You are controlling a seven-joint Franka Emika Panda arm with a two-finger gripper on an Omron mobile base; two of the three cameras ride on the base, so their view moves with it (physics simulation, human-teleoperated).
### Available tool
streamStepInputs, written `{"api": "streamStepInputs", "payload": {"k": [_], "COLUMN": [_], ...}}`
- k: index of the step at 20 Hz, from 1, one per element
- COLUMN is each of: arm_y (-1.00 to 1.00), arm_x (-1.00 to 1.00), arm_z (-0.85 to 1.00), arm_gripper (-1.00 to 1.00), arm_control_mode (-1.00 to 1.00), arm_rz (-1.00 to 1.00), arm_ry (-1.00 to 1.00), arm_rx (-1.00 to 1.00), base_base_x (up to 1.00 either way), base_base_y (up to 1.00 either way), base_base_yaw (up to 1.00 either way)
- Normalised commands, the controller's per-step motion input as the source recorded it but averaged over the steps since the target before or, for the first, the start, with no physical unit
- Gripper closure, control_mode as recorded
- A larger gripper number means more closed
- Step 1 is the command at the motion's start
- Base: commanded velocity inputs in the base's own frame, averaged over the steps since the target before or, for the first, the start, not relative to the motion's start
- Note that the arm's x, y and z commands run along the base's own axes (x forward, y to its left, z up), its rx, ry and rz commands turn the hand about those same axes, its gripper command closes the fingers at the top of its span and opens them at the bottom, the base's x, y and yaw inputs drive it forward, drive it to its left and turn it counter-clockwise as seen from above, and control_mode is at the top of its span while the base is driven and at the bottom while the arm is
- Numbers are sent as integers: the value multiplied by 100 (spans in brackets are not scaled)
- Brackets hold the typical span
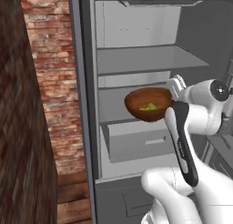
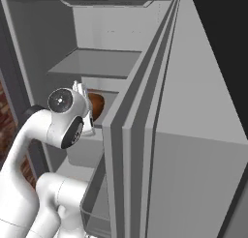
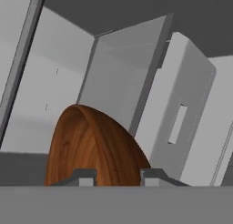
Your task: Move the cup from next to the sink to the open cabinet. Then, move the bowl with the broccoli to the fridge to clear the area for faucet cleaning.
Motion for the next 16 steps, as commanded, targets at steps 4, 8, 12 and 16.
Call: {"api": "streamStepInputs", "payload": {"k": [4,8,12,16], "arm_y": [0,0,0,0], "arm_x": [33,26,45,73], "arm_z": [-19,-1,-3,-13], "arm_gripper": [100,100,100,100], "arm_control_mode": [-100,-100,-100,-100], "arm_rz": [0,-5,-6,-4], "arm_ry": [1,-6,-4,0], "arm_rx": [6,0,0,0], "base_base_x": [0,0,0,0], "base_base_y": [0,0,0,0], "base_base_yaw": [0,0,0,0]}}
